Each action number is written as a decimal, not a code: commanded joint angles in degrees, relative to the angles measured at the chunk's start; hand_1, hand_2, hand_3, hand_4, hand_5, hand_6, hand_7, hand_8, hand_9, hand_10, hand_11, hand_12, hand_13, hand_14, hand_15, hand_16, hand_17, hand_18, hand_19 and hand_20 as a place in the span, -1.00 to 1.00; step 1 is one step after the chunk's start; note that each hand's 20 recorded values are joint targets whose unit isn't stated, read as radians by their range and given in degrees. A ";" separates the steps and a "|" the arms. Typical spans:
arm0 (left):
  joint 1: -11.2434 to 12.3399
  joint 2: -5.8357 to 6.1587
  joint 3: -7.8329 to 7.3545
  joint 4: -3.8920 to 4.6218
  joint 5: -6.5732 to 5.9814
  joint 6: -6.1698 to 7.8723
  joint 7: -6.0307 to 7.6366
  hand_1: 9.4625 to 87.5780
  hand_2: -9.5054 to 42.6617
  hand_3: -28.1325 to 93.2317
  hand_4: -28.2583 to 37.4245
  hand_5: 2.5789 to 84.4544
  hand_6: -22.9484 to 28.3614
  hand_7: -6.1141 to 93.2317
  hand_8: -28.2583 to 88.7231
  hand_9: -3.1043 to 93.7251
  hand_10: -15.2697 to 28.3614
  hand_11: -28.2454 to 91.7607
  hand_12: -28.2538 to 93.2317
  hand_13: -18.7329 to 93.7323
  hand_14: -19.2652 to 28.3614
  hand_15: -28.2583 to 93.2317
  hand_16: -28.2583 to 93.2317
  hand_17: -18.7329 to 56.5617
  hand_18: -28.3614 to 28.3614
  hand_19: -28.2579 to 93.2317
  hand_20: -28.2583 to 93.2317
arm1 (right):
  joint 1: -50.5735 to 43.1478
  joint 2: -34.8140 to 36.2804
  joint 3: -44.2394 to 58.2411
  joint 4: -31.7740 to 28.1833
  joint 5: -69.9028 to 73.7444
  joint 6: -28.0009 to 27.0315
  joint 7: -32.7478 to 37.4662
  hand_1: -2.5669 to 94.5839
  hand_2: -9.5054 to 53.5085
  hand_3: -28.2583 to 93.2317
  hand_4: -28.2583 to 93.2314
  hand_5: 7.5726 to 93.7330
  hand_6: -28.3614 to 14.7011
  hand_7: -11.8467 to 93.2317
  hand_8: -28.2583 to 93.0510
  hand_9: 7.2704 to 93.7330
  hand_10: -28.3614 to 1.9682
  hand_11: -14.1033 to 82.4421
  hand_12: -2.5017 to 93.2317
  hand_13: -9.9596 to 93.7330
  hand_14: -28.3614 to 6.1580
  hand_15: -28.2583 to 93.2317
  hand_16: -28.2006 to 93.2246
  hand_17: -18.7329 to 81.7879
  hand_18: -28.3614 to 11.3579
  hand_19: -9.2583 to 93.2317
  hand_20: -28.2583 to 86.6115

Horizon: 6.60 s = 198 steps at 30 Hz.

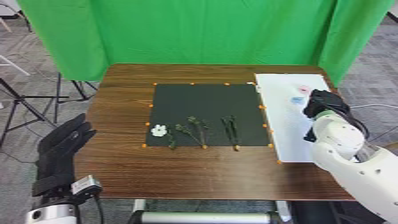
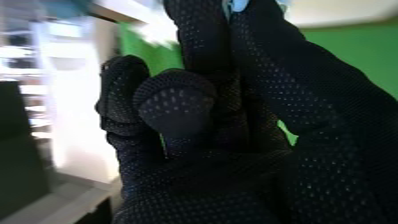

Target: Arrange flowers

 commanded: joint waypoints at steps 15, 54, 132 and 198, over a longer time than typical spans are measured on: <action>0.89 -0.53 -0.83 -0.54 0.47 -0.28 -0.30 -0.55 -0.50 0.81 -0.72 -0.04 0.34 -0.56 -0.70 -0.24 0.62 0.11 -0.42 -0.25 0.94 0.55 -0.82 -0.75 0.75 0.45 -0.49 | 16.33 -14.07 -16.65 -5.57 -4.40 -0.11 -15.77 0.22 -0.99 0.74 -1.00 0.60 0.20 -0.17 -0.44 0.86 0.33 -0.25 -0.19 0.75 0.38 0.66 -0.19 0.31 -0.58 1.00 -0.22; -7.14 0.28 2.52 2.57 0.95 -4.47 -2.77 -0.55 -0.51 0.81 -0.72 -0.04 0.34 -0.56 -0.70 -0.24 0.61 0.11 -0.42 -0.25 0.94 0.55 -0.82 -0.75 0.75 0.45 -0.49 | 16.76 -37.63 -27.35 12.61 -13.76 5.91 -17.06 0.19 -0.99 0.75 -1.00 0.58 0.25 -0.13 -0.49 0.84 0.32 -0.23 -0.19 0.73 0.40 0.65 -0.19 0.27 -0.57 1.00 -0.28; 1.63 1.99 -1.02 0.34 -2.02 0.70 2.40 -0.57 -0.53 0.81 -0.72 -0.03 0.35 -0.56 -0.70 -0.21 0.64 0.14 -0.41 -0.24 0.93 0.56 -0.82 -0.75 0.75 0.45 -0.48 | 19.08 -31.18 -18.59 -0.97 -13.93 -15.89 -20.56 -0.21 -0.99 0.83 -0.98 0.16 -0.09 -0.41 -0.72 0.19 -0.40 -0.06 -0.59 0.39 0.01 0.73 -0.27 0.01 -0.66 1.00 -0.52; 0.13 -0.03 2.56 0.19 0.04 -0.35 1.73 -0.56 -0.53 0.83 -0.73 -0.02 0.36 -0.56 -0.70 -0.22 0.63 0.13 -0.41 -0.24 0.94 0.56 -0.82 -0.75 0.75 0.44 -0.46 | 1.43 5.04 7.14 7.18 6.06 -9.63 1.96 -0.24 -0.86 0.85 -0.95 0.04 -0.16 -0.47 -0.70 0.06 -0.53 -0.26 -0.62 0.38 -0.02 0.77 -0.30 0.07 -0.65 1.00 -0.44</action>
